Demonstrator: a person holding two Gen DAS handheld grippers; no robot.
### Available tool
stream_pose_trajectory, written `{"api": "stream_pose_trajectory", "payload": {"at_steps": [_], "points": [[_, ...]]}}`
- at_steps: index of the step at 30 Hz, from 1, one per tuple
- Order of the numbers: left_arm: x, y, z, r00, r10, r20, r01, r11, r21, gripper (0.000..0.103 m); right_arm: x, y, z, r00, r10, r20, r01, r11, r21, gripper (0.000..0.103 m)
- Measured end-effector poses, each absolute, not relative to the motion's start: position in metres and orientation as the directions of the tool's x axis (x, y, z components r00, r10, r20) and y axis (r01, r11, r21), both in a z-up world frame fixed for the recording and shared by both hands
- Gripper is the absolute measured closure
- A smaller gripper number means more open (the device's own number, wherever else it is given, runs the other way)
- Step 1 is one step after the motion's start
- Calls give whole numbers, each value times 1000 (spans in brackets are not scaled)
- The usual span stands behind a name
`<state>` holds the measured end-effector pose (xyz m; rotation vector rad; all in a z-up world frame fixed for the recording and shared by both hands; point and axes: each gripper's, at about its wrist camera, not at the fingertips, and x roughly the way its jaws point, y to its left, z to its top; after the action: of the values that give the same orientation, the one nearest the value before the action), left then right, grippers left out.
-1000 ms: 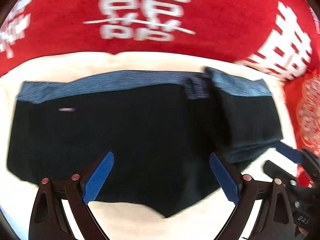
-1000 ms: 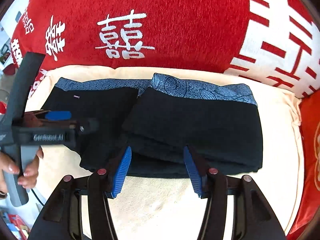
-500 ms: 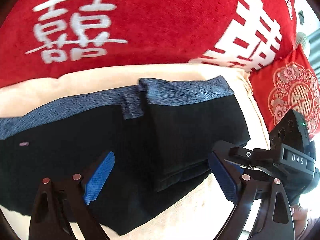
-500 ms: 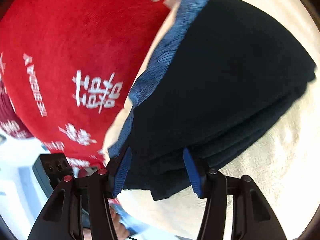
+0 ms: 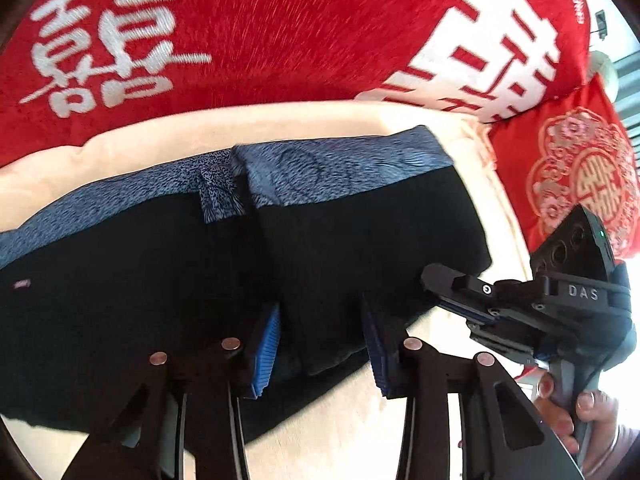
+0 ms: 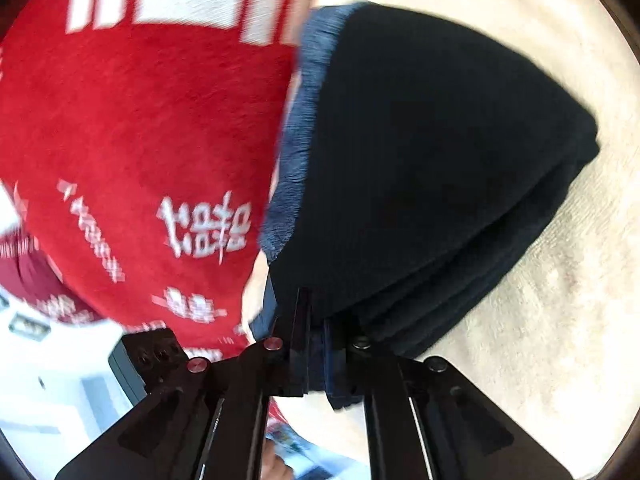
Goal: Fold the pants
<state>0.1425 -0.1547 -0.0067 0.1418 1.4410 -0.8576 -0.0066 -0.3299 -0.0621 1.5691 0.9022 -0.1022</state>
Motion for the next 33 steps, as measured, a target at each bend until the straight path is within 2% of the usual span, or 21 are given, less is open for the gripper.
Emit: {"api": "stream_pose_trajectory", "payload": {"at_steps": [4,7,12,14,16,18,23,25,26,30,33], "points": [[126,-146,-1,-30,-389,-921,612,721,-324,62,-8,-321,-56,630,518,-579,608,135,782,98],[129,-140,-21,3,-316,-949,586,769,-254,62,5,-313,-74,587,535,-608,639,154,753,98],[137,-126,-32,2,-299,-954,506,823,-257,47,21,-305,-91,511,565,-648,644,247,724,98],[137,-126,-26,21,-281,-959,504,832,-233,43,22,-307,-82,494,582,-646,619,286,731,92],[137,-127,-17,41,-271,-962,511,833,-213,43,32,-304,-70,453,623,-638,592,325,737,74],[138,-129,-5,70,-273,-959,513,834,-200,43,34,-307,-48,423,612,-668,562,401,723,64],[148,-149,9,125,-278,-952,525,833,-174,43,35,-357,0,507,432,-746,515,543,664,65],[151,-163,5,143,-253,-957,524,840,-144,43,45,-381,5,503,364,-784,540,576,614,73],[153,-171,1,145,-249,-958,519,843,-141,43,54,-393,4,499,338,-798,552,586,594,73],[155,-194,-21,168,-171,-971,493,868,-68,43,85,-414,-10,466,308,-829,531,652,541,73],[151,-189,-37,150,-128,-980,459,887,-46,43,109,-403,-40,346,334,-877,508,719,475,73]]}}
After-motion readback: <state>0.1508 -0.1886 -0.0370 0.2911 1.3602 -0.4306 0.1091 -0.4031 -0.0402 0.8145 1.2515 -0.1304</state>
